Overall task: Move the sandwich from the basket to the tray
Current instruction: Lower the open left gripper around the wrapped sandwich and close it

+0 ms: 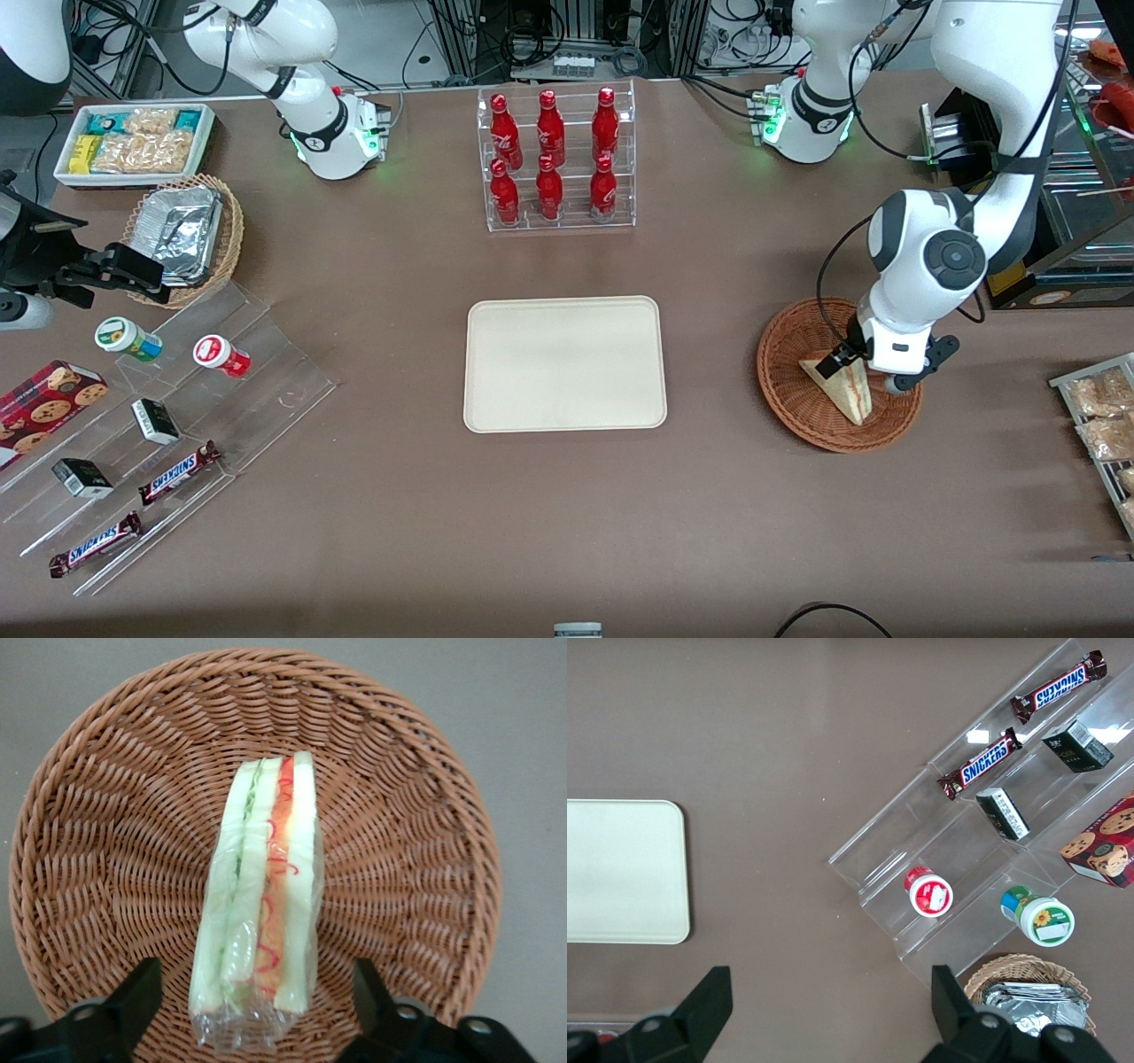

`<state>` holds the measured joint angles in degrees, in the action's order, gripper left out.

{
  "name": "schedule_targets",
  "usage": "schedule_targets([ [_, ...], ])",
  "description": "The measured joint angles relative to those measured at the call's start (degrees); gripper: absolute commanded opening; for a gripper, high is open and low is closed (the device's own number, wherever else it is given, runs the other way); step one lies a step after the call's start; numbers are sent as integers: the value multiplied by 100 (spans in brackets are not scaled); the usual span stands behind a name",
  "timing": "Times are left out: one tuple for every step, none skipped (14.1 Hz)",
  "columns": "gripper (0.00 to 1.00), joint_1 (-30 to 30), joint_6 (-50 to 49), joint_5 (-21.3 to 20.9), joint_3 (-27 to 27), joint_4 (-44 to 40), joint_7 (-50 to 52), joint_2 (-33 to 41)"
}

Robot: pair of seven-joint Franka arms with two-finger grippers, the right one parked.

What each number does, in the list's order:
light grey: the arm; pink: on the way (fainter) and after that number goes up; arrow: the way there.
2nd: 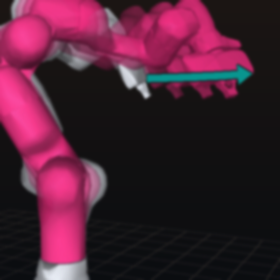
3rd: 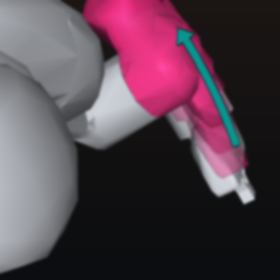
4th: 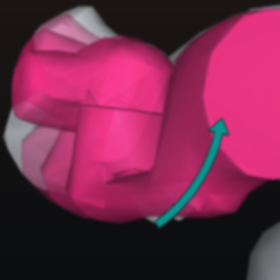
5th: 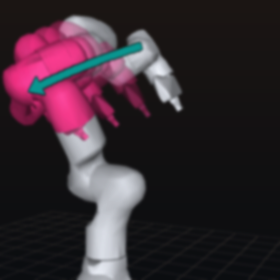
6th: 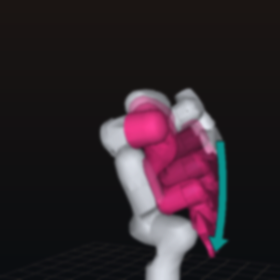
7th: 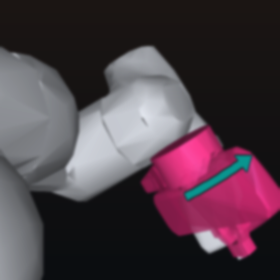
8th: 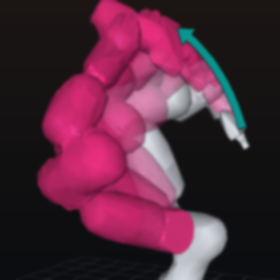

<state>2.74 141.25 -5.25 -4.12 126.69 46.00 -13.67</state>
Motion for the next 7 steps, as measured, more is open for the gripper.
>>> schedule_targets([
  [0,0,53,-27,5,-1,28,-36],
  [0,-1,96,-31,8,-3,41,-65],
  [0,-1,105,-33,11,-7,53,-78],
  [0,-1,109,-34,12,-18,66,-78],
  [0,-1,109,-38,12,-45,87,-77],
  [0,-1,96,-46,12,-81,99,-72],
  [0,-1,16,-64,10,-133,100,-45],
])
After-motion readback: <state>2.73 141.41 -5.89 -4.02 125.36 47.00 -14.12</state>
